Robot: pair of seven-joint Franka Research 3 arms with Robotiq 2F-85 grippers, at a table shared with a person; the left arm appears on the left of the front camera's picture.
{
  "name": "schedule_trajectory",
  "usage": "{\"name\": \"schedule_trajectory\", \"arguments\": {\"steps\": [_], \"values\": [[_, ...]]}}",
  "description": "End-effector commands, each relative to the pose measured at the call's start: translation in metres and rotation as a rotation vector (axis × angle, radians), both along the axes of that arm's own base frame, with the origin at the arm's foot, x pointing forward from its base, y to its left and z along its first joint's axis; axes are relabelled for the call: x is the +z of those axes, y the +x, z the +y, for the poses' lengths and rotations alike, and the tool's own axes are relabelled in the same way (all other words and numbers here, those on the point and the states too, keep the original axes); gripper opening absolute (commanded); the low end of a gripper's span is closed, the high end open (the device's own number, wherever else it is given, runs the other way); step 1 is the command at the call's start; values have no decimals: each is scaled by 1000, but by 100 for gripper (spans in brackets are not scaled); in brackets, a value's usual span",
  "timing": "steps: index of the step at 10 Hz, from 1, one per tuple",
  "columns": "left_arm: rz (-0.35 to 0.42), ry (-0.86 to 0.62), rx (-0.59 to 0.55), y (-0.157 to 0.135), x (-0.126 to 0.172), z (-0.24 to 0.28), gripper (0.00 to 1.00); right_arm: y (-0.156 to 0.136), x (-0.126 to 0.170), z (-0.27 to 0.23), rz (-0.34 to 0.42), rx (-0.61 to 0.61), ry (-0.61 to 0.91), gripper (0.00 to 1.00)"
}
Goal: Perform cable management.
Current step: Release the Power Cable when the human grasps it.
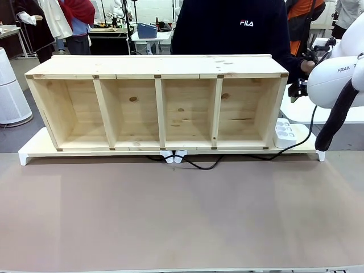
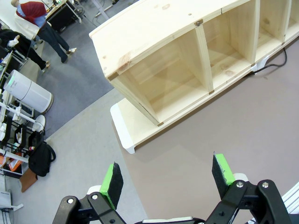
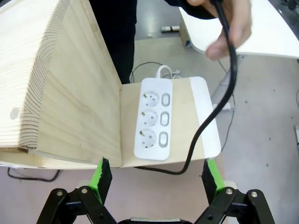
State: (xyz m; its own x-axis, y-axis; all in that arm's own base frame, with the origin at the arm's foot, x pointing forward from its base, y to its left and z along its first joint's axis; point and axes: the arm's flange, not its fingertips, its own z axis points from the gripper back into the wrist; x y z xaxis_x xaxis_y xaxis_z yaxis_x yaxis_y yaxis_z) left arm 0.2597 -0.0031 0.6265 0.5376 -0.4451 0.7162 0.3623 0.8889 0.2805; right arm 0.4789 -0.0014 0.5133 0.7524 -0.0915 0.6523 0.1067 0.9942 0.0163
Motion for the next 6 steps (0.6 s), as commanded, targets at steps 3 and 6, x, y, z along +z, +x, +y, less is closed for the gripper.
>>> {"name": "schedule_trajectory", "arguments": {"steps": [3, 6], "values": [[-1, 0, 1, 0, 0, 0, 100, 0, 0, 2, 2, 4, -10, 100], [-1, 0, 1, 0, 0, 0, 100, 0, 0, 2, 2, 4, -10, 100]]}}
